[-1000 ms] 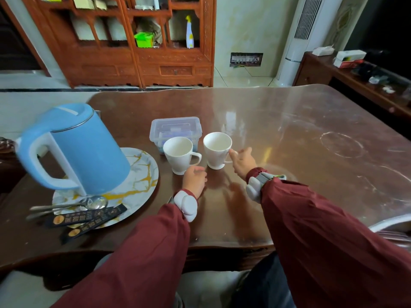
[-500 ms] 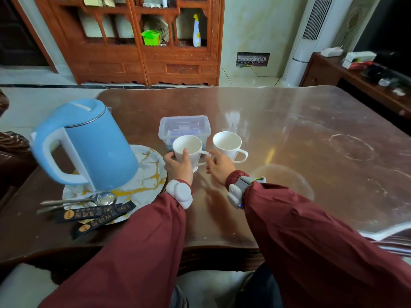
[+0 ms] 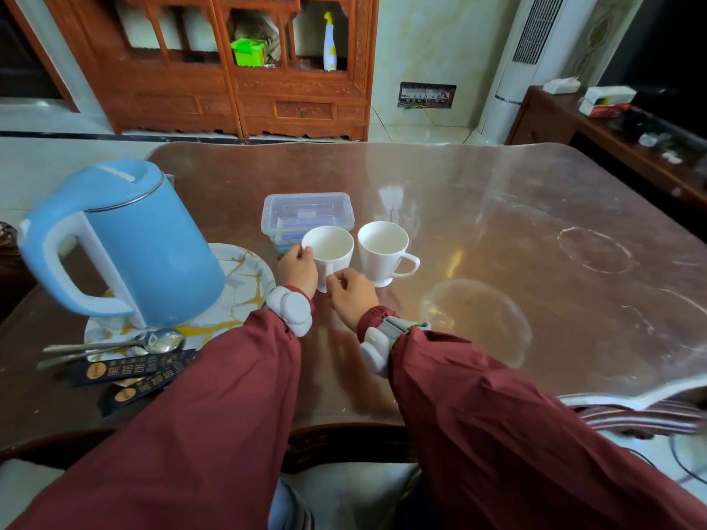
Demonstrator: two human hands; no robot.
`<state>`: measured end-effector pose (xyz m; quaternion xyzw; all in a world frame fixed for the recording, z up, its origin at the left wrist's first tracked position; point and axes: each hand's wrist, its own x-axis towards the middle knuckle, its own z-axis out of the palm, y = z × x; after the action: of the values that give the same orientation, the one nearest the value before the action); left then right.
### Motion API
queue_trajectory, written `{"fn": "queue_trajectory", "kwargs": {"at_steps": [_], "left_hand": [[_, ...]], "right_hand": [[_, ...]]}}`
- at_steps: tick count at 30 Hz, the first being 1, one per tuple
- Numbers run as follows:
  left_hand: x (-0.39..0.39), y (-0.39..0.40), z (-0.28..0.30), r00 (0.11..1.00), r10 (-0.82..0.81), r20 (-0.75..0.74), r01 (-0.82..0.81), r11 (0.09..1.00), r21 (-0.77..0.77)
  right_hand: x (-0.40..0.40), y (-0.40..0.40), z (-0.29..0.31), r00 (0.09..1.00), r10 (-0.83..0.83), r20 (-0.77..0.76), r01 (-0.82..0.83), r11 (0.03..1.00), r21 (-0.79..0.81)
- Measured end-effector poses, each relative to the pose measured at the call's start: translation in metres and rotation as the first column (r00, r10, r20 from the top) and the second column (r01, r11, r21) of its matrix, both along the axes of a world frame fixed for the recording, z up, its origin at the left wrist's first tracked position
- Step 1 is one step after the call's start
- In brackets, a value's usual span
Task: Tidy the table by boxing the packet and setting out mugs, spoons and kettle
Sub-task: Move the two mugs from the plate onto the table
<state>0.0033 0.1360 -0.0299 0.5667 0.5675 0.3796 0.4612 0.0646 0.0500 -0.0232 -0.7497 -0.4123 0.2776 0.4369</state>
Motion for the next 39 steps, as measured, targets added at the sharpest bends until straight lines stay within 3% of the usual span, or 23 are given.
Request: {"fn": "queue_trajectory", "kwargs": {"at_steps": [4,7,10,13,15,18,23,39], "left_hand": [[-0.003,0.001,0.006,0.998,-0.014,0.053,0.016,0.998,-0.055],[-0.005,-0.002,0.006,0.998,-0.039,0.054,0.041,0.998,-0.038],[-0.008,-0.007,0.005,0.998,-0.045,0.053,0.045,0.999,-0.008],[-0.009,-0.019,0.002,0.990,-0.109,0.092,0.110,0.994,-0.009],[-0.007,-0.030,-0.002,0.979,-0.151,0.140,0.152,0.988,-0.002],[-0.005,-0.039,-0.006,0.970,-0.102,0.222,0.105,0.994,-0.001],[-0.004,-0.045,-0.005,0.965,-0.061,0.257,0.076,0.996,-0.047],[-0.005,-0.044,-0.005,0.983,-0.068,0.169,0.078,0.996,-0.053]], "right_hand": [[-0.005,0.000,0.003,1.000,0.009,-0.023,-0.009,1.000,-0.008],[0.003,-0.008,0.001,0.995,-0.078,-0.067,0.079,0.997,0.011],[0.024,-0.020,0.005,0.964,-0.257,0.070,0.251,0.964,0.086],[0.056,-0.025,0.010,0.847,-0.447,0.289,0.423,0.895,0.144],[0.075,-0.028,0.013,0.832,-0.406,0.379,0.422,0.905,0.042],[0.085,-0.029,0.010,0.899,-0.242,0.364,0.297,0.949,-0.102],[0.077,-0.035,0.011,0.896,-0.284,0.342,0.307,0.952,-0.012],[0.043,-0.029,0.004,0.926,-0.266,0.269,0.287,0.957,-0.041]]}}
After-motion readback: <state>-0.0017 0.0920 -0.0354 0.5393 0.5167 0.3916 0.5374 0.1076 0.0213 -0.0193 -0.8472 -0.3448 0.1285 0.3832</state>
